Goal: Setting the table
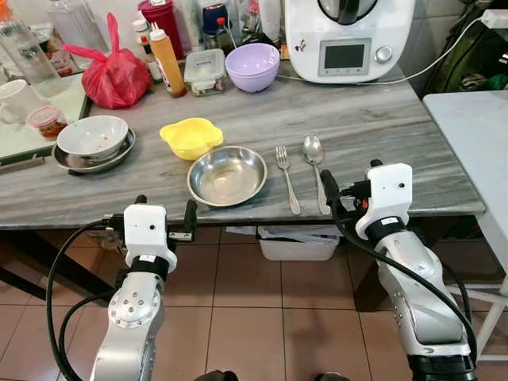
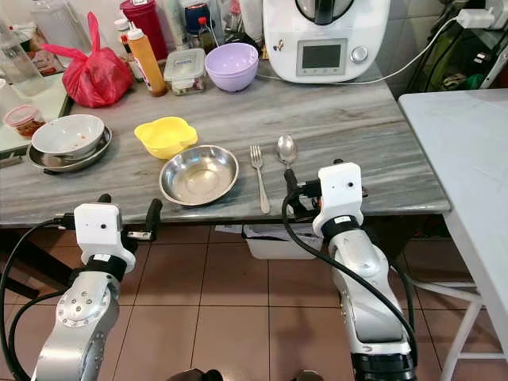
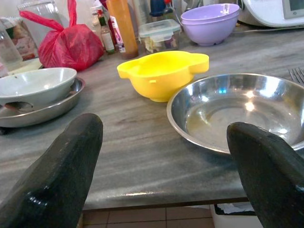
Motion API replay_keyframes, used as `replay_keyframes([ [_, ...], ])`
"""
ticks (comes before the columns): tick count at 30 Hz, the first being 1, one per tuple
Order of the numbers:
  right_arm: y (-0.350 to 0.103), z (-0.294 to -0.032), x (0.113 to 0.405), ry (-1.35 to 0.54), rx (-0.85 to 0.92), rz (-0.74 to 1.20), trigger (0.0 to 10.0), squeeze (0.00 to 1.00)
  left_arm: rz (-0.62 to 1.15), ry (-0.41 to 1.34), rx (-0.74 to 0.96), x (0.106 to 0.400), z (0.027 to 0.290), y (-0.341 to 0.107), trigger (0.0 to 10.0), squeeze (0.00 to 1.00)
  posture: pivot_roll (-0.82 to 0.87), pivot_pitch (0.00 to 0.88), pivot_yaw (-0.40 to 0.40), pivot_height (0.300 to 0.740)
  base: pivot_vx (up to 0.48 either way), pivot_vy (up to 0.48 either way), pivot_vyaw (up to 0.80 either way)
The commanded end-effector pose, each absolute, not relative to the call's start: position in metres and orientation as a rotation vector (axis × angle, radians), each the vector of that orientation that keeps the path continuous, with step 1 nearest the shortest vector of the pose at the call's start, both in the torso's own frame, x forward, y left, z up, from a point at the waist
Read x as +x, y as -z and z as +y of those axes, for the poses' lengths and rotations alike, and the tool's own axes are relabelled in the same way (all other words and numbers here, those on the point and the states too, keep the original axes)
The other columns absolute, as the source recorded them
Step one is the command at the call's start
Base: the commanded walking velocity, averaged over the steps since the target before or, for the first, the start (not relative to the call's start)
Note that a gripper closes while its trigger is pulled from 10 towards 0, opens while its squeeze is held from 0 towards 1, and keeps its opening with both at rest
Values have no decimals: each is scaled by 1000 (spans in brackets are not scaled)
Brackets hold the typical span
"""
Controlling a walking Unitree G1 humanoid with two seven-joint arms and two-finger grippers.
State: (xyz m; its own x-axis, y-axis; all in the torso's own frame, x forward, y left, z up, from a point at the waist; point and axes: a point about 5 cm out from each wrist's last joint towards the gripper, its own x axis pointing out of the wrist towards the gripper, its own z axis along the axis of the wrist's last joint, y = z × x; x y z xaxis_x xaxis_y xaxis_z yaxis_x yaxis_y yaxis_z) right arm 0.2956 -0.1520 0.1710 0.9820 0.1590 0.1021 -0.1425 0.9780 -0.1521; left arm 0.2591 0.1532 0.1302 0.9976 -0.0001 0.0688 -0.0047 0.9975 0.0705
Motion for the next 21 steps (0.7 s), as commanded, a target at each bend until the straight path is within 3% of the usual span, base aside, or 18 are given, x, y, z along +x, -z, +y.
replay_keyframes([
  [1,-172,-151,297,-154,-134,-109,10000,0,-46,-10,82,260,157,-127,10000,0,-105,118,152,740,0,0,0],
  [21,-171,-150,298,-146,-119,-101,10000,0,-40,2,95,261,158,-127,10000,0,-104,118,156,740,-242,0,0],
])
